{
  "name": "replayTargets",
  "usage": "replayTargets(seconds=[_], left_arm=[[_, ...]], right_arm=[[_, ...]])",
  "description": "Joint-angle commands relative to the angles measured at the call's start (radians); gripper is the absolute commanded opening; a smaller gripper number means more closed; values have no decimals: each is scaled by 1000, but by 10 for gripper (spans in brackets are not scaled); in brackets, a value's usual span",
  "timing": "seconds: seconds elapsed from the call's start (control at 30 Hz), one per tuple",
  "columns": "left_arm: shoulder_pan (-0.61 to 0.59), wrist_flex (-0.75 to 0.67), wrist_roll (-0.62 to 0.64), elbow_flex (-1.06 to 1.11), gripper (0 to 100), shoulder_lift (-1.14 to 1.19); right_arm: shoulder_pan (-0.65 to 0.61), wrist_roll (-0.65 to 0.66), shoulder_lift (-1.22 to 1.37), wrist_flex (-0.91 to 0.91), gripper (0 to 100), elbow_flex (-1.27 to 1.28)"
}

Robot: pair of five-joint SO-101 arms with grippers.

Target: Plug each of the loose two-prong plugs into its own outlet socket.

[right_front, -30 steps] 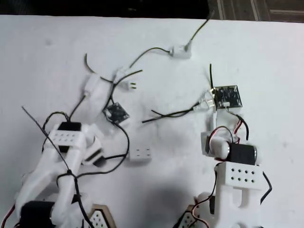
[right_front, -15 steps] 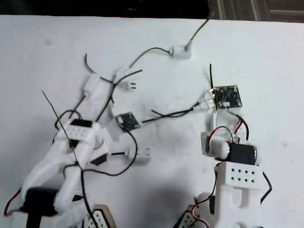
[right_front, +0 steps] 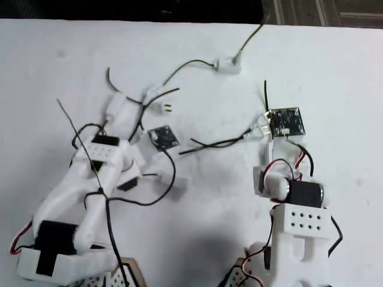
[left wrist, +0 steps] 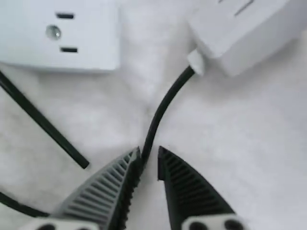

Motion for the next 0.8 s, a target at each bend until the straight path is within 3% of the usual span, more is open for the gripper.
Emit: replayTargets(seconds=[0.0, 0.4, 0.47, 0.6, 0.77], left_arm=[[-1, -14, -3, -37, 151, -1], [-39, 212, 3, -32, 155, -375], [-67, 218, 63, -23, 155, -446], [-127, 206, 176, 48, 155, -558], [-243, 92, 367, 193, 155, -691]], right_arm=[[-5, 14, -7, -16, 18, -5], [-31, 18, -13, -16, 18, -12], [-82, 28, -13, -16, 18, -12], [-202, 173, 8, 31, 81, -52], [-349, 190, 104, 99, 94, -164]])
